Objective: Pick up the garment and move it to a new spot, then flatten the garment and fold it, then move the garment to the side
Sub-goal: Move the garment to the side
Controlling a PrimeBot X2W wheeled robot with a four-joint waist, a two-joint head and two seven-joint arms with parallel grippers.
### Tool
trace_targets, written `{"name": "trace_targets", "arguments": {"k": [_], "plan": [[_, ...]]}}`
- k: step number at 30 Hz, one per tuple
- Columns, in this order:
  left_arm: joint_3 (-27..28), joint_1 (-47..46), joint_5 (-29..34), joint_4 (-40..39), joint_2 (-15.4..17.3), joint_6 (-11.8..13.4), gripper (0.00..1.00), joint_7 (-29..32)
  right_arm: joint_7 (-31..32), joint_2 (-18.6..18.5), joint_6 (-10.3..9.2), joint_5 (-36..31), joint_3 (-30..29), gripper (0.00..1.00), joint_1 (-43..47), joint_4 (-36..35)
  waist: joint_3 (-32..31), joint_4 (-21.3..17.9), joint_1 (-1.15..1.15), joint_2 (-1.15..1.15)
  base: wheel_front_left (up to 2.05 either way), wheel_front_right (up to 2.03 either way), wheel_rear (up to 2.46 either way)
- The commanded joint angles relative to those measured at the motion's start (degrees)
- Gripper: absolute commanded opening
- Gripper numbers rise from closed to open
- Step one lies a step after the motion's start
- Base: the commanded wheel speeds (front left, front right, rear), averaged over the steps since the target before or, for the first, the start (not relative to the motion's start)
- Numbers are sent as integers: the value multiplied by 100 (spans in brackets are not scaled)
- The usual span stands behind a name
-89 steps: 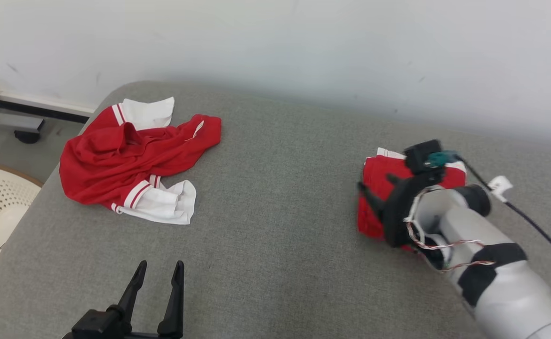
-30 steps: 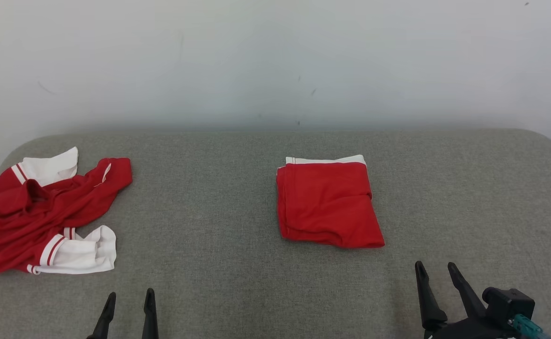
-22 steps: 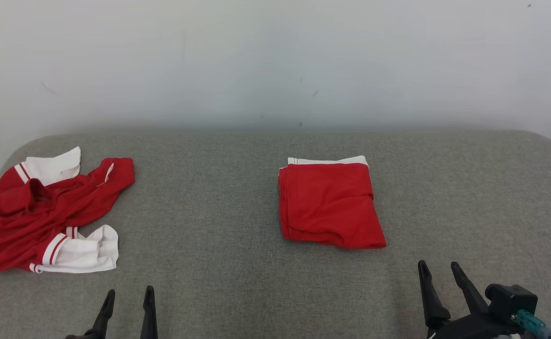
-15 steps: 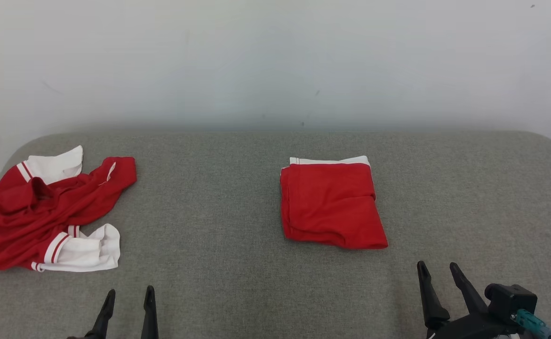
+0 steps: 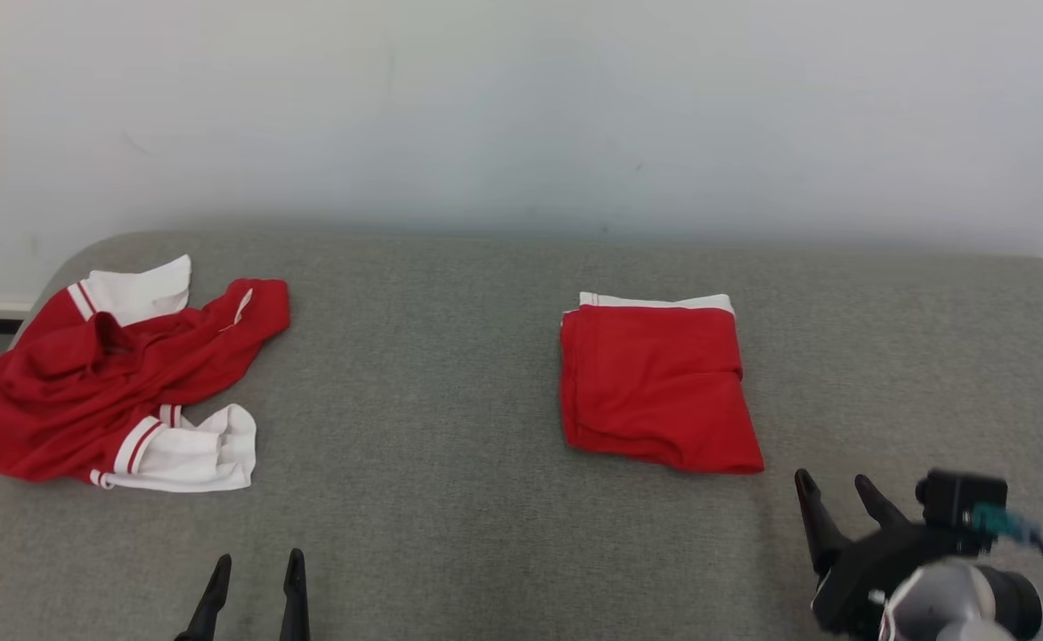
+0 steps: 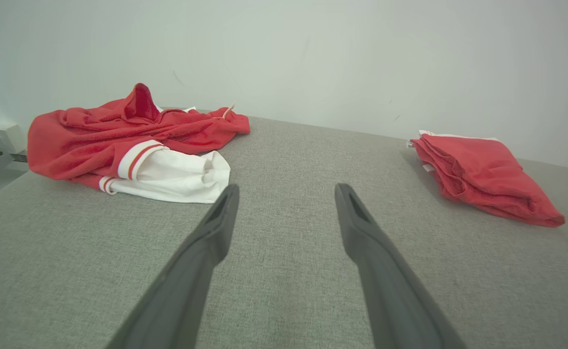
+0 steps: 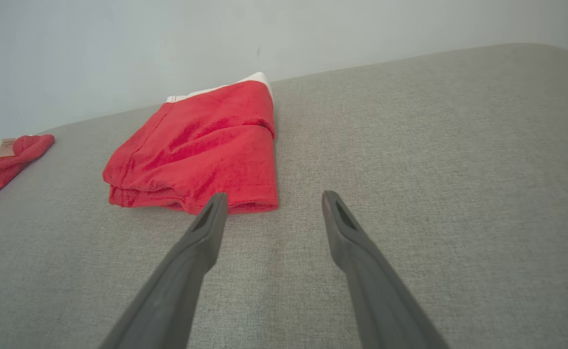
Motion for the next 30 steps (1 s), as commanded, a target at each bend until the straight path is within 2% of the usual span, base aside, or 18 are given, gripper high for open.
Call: {"name": "trace_targets", "arguments": {"k": [1,6,9,21,30], "plan": [[-16,-45,-82,7,-5,-32,100,-35,725,-2,-12,99,-233,100,-359,251,59,161,0,0,0,0,0],[-58,-166,-98,61,-1,-107,100,-53,2038,1,-12,-136,-999,100,-1437,769,252,483,0,0,0,0,0],[-82,-255,-137,114,0,-162,100,-75,2435,-2,-12,-513,-1382,100,-2073,1080,414,720,0,0,0,0,0],[-151,-632,-212,426,-40,-342,100,-217,2798,-4,-12,-2088,-2485,100,-3263,2087,978,1339,0,0,0,0,0],[-208,-879,-197,624,-101,-409,100,-315,2550,-94,-12,-2611,-2853,100,-3571,2641,1197,1470,0,0,0,0,0]]}}
